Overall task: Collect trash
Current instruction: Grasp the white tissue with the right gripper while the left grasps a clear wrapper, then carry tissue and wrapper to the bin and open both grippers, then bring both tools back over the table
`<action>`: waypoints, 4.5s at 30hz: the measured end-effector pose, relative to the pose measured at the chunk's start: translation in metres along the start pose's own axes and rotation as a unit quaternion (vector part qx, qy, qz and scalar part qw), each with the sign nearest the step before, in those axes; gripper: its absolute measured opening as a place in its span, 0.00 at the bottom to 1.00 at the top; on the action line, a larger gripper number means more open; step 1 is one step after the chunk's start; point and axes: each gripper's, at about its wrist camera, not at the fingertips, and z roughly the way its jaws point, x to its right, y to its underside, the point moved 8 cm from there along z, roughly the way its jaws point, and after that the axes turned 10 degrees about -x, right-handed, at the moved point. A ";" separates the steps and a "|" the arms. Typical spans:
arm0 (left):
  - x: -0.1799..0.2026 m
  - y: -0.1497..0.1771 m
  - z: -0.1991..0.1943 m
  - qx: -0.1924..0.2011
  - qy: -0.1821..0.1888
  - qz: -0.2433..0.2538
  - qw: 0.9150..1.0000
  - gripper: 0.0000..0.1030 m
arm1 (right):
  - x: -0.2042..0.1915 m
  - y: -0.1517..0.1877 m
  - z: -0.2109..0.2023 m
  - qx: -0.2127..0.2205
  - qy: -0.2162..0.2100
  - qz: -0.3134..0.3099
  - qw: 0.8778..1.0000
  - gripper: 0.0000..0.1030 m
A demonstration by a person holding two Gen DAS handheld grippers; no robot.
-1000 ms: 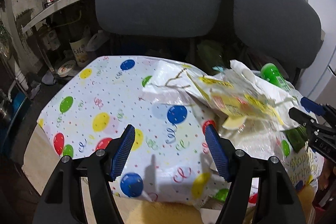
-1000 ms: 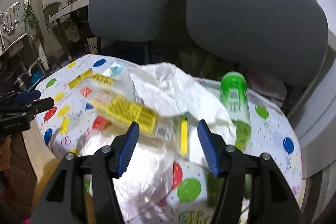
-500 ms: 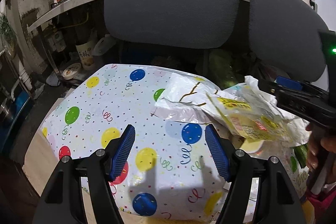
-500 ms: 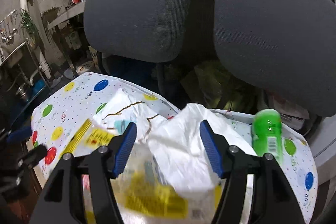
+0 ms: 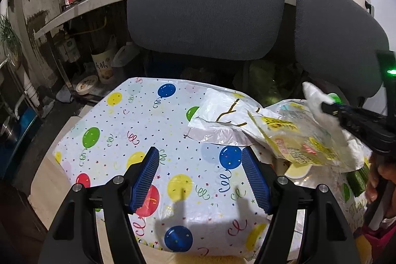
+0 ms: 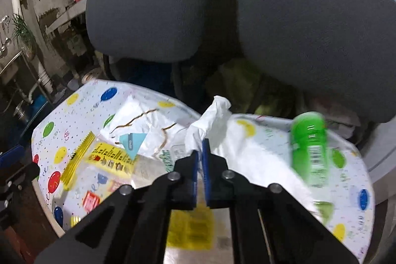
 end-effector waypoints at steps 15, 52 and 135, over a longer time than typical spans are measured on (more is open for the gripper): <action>0.096 -0.055 0.011 -0.034 0.128 0.085 0.988 0.67 | 0.064 0.063 -0.129 0.095 0.050 0.020 0.994 0.03; 0.155 -0.030 -0.065 0.040 0.214 0.132 0.967 0.00 | 0.085 0.096 -0.185 0.155 0.074 0.061 0.983 0.03; 0.420 0.191 -0.080 -0.034 0.277 0.359 0.890 0.44 | 0.257 0.389 -0.294 0.116 0.176 0.318 0.924 0.61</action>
